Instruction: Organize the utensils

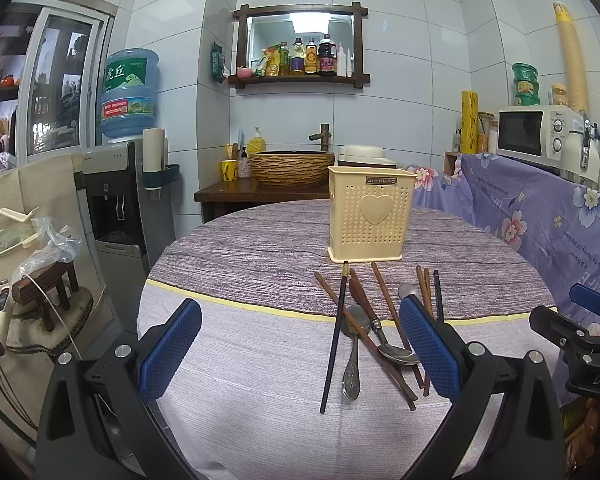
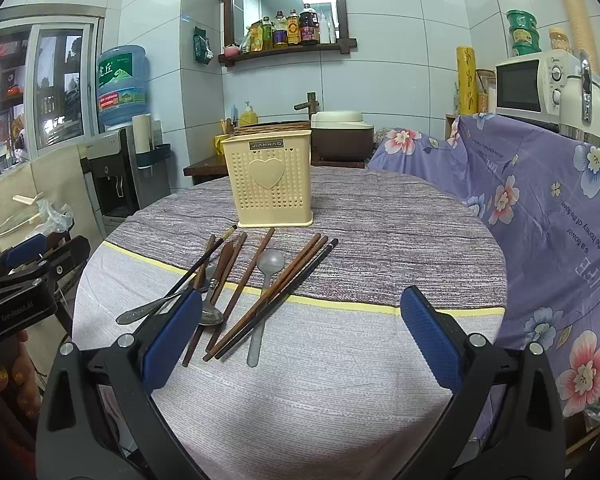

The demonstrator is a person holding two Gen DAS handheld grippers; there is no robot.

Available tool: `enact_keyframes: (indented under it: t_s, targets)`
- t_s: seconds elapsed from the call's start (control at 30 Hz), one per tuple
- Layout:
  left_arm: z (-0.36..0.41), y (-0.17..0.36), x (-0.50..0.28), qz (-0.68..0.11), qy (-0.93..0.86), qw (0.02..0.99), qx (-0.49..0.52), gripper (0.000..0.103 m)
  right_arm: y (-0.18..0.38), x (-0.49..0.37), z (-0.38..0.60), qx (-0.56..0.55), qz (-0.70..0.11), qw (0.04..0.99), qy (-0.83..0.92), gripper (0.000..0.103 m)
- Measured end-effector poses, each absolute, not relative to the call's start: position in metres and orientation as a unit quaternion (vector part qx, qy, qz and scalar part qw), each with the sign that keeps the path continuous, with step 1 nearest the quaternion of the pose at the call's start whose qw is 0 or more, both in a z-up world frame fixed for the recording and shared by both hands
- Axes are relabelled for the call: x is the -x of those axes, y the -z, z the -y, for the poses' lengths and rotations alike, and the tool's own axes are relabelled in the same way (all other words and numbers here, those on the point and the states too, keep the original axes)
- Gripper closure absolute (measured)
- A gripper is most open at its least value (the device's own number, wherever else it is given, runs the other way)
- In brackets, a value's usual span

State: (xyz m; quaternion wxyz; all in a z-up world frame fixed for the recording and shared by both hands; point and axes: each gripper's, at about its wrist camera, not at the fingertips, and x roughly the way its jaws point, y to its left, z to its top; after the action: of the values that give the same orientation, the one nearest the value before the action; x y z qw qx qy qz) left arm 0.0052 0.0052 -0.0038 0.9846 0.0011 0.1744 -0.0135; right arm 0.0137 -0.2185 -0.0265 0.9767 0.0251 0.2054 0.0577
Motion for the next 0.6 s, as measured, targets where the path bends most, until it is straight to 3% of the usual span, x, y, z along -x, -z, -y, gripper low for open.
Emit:
enact_keyframes:
  t_s: [0.6]
  targets:
    - [-0.0047, 0.0048, -0.0049, -0.174, 0.013, 0.985, -0.002, 0.005, 0.0289, -0.0149, 0.2168, -0.024, -0.207, 0.976, -0.058, 0.005]
